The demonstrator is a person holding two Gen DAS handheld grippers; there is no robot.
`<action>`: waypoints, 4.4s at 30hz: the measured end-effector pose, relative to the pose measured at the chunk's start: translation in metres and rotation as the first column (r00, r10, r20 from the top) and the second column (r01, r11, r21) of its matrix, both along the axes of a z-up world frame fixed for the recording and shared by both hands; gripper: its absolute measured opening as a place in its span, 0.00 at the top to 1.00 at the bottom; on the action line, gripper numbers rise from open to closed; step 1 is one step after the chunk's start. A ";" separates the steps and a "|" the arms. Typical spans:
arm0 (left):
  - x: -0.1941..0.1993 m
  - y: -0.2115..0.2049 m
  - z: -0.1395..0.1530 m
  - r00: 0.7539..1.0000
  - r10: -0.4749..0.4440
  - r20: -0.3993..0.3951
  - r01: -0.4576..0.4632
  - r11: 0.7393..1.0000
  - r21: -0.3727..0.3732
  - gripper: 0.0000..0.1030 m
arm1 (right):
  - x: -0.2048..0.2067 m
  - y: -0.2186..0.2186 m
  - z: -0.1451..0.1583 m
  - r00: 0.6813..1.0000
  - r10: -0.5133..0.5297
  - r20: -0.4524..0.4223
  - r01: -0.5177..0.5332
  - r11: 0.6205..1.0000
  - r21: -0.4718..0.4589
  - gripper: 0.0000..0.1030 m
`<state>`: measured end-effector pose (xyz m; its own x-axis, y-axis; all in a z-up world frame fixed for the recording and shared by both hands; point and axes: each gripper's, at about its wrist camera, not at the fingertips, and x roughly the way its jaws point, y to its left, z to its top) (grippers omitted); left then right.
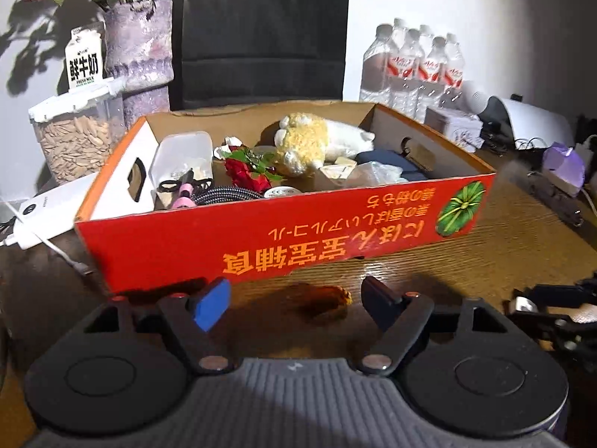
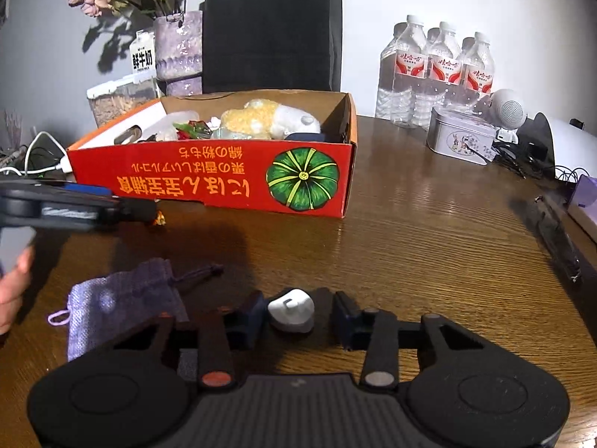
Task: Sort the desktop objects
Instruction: 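Grasp the orange fish toy with the left tool while the right tool grasps the white figurine, then carry the fish with the left tool while the right tool carries the figurine into the box, then open both tools in the box and withdraw them over the table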
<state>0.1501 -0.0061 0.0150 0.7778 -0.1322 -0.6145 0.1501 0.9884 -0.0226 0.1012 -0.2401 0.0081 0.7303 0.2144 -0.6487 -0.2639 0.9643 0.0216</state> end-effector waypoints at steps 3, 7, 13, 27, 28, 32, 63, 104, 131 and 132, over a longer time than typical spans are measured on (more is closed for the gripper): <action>0.005 -0.006 -0.004 1.000 0.001 -0.006 -0.001 1.000 0.010 0.22 | 0.001 0.000 0.000 1.000 0.017 0.005 -0.017 1.000 0.007 0.74; 0.004 -0.014 -0.007 1.000 -0.017 0.001 0.017 0.999 0.039 0.22 | 0.001 0.000 0.000 1.000 0.026 0.008 -0.027 0.999 0.029 0.75; 0.001 -0.020 -0.007 0.999 -0.037 0.004 0.037 0.998 0.056 0.23 | 0.000 -0.005 -0.001 0.999 0.031 0.013 -0.032 0.996 0.082 0.74; 0.007 -0.026 -0.009 0.999 -0.041 -0.028 0.043 0.997 0.060 0.59 | -0.004 -0.002 -0.003 0.999 0.042 0.030 -0.044 0.996 0.072 0.74; 0.005 -0.027 -0.008 0.999 -0.042 -0.030 0.044 0.997 0.067 0.59 | -0.004 -0.001 -0.002 0.998 0.045 0.032 -0.047 0.997 0.066 0.74; -0.014 -0.021 0.006 0.998 -0.056 0.001 0.056 0.998 0.042 0.59 | -0.005 0.001 -0.002 0.998 0.048 0.038 -0.050 0.997 0.060 0.74; -0.187 0.037 0.041 0.996 0.016 0.085 -0.009 0.997 -0.082 0.59 | -0.130 0.017 0.069 0.982 -0.019 0.188 -0.007 0.991 0.137 0.75; 0.174 0.056 0.075 0.992 0.119 -0.053 -0.119 0.993 -0.007 0.38 | 0.240 0.075 0.078 0.991 -0.082 -0.109 0.099 0.983 0.152 0.70; -0.159 0.002 0.051 0.990 -0.016 0.141 0.003 0.996 0.087 0.02 | -0.099 0.034 0.048 0.989 0.094 0.117 -0.106 0.988 0.108 0.27; -0.169 -0.002 0.046 0.989 -0.035 0.140 0.020 0.994 0.108 0.02 | -0.107 0.032 0.045 0.989 0.094 0.112 -0.106 0.988 0.110 0.27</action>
<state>-0.0189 -0.0081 0.0610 0.8551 -0.0946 -0.5098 0.1712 0.9796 0.1054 -0.0055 -0.2076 0.0531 0.7647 0.3590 -0.5351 -0.3657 0.9255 0.0983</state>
